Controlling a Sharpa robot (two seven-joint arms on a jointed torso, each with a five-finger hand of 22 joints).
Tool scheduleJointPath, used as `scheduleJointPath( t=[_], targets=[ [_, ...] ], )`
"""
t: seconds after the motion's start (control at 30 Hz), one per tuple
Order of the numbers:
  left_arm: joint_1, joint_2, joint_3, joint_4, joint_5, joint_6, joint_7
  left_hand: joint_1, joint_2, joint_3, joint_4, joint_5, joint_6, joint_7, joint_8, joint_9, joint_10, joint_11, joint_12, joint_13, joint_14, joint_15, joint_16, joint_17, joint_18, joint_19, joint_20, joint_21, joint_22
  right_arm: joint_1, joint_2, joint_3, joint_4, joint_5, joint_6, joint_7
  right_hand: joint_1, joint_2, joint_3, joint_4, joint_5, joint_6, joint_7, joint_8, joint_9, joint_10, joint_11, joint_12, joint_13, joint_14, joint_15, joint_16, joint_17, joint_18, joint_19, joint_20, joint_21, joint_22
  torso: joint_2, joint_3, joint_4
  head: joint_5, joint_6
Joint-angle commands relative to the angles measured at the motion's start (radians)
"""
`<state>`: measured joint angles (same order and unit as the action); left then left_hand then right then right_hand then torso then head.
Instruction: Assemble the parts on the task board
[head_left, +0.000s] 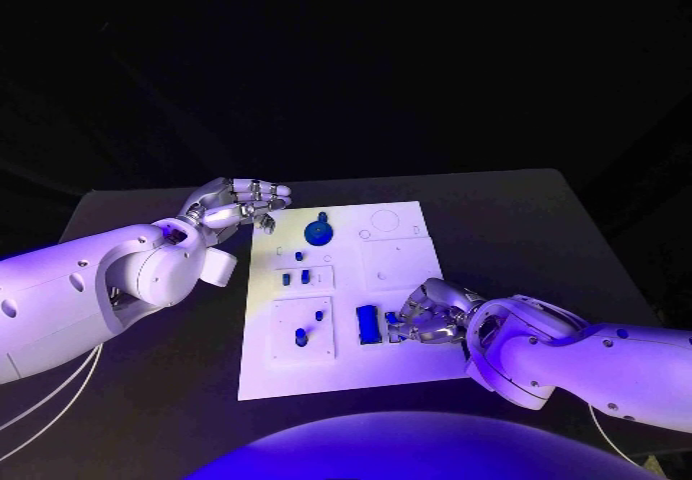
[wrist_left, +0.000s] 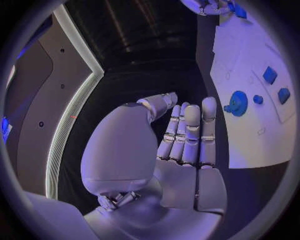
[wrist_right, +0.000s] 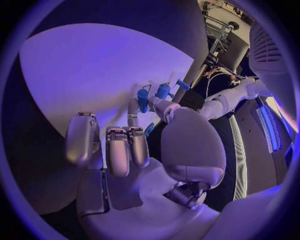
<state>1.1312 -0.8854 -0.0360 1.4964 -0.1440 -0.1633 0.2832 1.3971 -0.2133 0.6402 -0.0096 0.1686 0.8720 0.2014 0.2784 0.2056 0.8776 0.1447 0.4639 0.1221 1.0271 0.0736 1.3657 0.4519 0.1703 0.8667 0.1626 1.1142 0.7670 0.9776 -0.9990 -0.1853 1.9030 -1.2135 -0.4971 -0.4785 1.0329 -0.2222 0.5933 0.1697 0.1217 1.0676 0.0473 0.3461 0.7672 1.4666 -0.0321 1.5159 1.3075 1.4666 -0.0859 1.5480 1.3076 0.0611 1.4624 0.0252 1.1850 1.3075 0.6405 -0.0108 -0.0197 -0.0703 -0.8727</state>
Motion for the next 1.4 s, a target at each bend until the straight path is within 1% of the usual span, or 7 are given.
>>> scheduleJointPath(
  t=[0.03, 0.4, 0.53, 0.7, 1.07, 1.3, 1.4],
  targets=[
    [0.000, 0.000, 0.001, 0.003, 0.000, 0.018, 0.004, -0.006, 0.001, 0.001, 0.005, 0.004, -0.008, 0.000, 0.007, -0.001, -0.006, 0.000, 0.005, -0.002, -0.007, -0.002, 0.006, -0.001, 0.015, -0.003, 0.006, -0.005, -0.002, -0.002, 0.002, 0.000, -0.001, -0.016, 0.030, -0.013, -0.010, -0.003, -0.005, -0.001, -0.003, 0.006, -0.003, -0.005, 0.001, 0.091, 0.004, 0.003, 0.241, 0.094, -0.001, 0.005, 0.213, 0.003, 0.018, -0.001, -0.001, 0.176, 0.000, -0.0002, -0.0008, 0.001, 0.000],
    [0.001, 0.000, 0.001, 0.003, 0.000, 0.018, 0.003, -0.006, 0.001, 0.001, 0.005, 0.004, -0.008, 0.000, 0.007, -0.001, -0.006, 0.000, 0.005, -0.002, -0.007, -0.002, 0.006, -0.001, 0.015, -0.003, 0.006, -0.005, -0.002, -0.003, 0.006, 0.000, -0.003, -0.018, 0.021, -0.005, -0.036, -0.006, -0.049, 0.021, -0.001, 0.010, -0.003, -0.010, 0.002, 0.091, 0.004, 0.002, 0.240, 0.094, -0.001, 0.005, 0.214, 0.004, 0.018, -0.001, -0.004, 0.176, 0.000, 0.0002, -0.0006, 0.000, 0.000],
    [0.001, 0.000, 0.001, 0.003, 0.000, 0.019, 0.002, -0.006, 0.001, 0.001, 0.005, 0.004, -0.008, 0.000, 0.007, -0.001, -0.006, 0.000, 0.005, -0.002, -0.007, -0.002, 0.006, -0.001, 0.015, -0.003, 0.006, -0.005, -0.002, -0.004, 0.006, 0.000, -0.001, -0.017, 0.018, 0.003, -0.040, 0.002, -0.157, 0.065, 0.005, 0.016, -0.005, -0.018, 0.002, 0.091, 0.001, 0.003, 0.241, 0.094, -0.002, 0.006, 0.216, 0.004, 0.020, -0.002, -0.003, 0.176, 0.000, 0.0002, -0.0006, 0.000, 0.000],
    [0.001, 0.000, 0.001, 0.004, 0.000, 0.024, 0.000, -0.011, 0.000, 0.001, 0.008, 0.004, -0.011, 0.000, 0.008, -0.002, -0.009, 0.001, 0.007, -0.002, -0.010, -0.001, 0.007, -0.006, 0.015, -0.003, 0.007, -0.006, -0.003, -0.004, 0.005, 0.000, 0.001, -0.007, 0.015, 0.013, -0.072, -0.015, -0.251, 0.112, -0.006, 0.020, -0.007, -0.019, 0.008, 0.092, 0.000, 0.005, 0.242, 0.095, -0.004, 0.006, 0.217, 0.003, 0.020, -0.004, -0.003, 0.177, 0.000, 0.0002, -0.0006, -0.003, 0.000],
    [0.001, 0.001, 0.001, 0.003, 0.000, 0.030, -0.003, -0.019, 0.000, -0.001, 0.014, 0.004, -0.014, 0.001, 0.009, -0.002, -0.015, 0.002, 0.008, -0.003, -0.011, 0.000, 0.007, -0.008, 0.015, -0.004, 0.008, -0.009, -0.004, -0.004, -0.004, 0.000, 0.009, 0.006, 0.011, 0.029, -0.085, 0.025, -0.379, 0.120, -0.001, 0.020, -0.007, -0.024, 0.017, 0.092, 0.000, 0.004, 0.242, 0.095, -0.004, 0.006, 0.218, 0.003, 0.020, -0.004, -0.006, 0.177, -0.001, 0.0000, -0.0012, 0.000, 0.000],
    [0.001, 0.001, 0.001, 0.002, 0.000, 0.028, -0.002, -0.021, 0.000, -0.002, 0.015, 0.004, -0.014, 0.001, 0.009, -0.003, -0.016, 0.002, 0.009, -0.003, -0.011, 0.001, 0.008, -0.008, 0.015, -0.004, 0.009, -0.010, -0.005, -0.004, -0.016, 0.000, 0.013, 0.001, 0.009, 0.031, -0.071, 0.041, -0.390, 0.119, 0.000, 0.021, -0.008, -0.025, 0.018, 0.092, 0.000, 0.005, 0.242, 0.095, -0.004, 0.007, 0.219, 0.003, 0.021, -0.004, -0.003, 0.177, -0.001, 0.0004, -0.0003, -0.001, 0.000],
    [0.001, 0.000, 0.001, 0.002, 0.000, 0.028, -0.002, -0.021, 0.000, -0.002, 0.015, 0.004, -0.014, 0.001, 0.009, -0.003, -0.016, 0.002, 0.009, -0.003, -0.011, 0.001, 0.008, -0.008, 0.015, -0.004, 0.009, -0.010, -0.005, -0.004, -0.023, 0.000, 0.011, 0.001, 0.015, 0.032, -0.015, 0.057, -0.393, 0.108, 0.000, 0.020, -0.008, -0.028, 0.020, 0.092, 0.000, 0.006, 0.243, 0.095, -0.005, 0.007, 0.220, 0.003, 0.021, -0.005, -0.004, 0.177, 0.000, 0.0006, -0.0003, -0.001, 0.000]
  ],
)
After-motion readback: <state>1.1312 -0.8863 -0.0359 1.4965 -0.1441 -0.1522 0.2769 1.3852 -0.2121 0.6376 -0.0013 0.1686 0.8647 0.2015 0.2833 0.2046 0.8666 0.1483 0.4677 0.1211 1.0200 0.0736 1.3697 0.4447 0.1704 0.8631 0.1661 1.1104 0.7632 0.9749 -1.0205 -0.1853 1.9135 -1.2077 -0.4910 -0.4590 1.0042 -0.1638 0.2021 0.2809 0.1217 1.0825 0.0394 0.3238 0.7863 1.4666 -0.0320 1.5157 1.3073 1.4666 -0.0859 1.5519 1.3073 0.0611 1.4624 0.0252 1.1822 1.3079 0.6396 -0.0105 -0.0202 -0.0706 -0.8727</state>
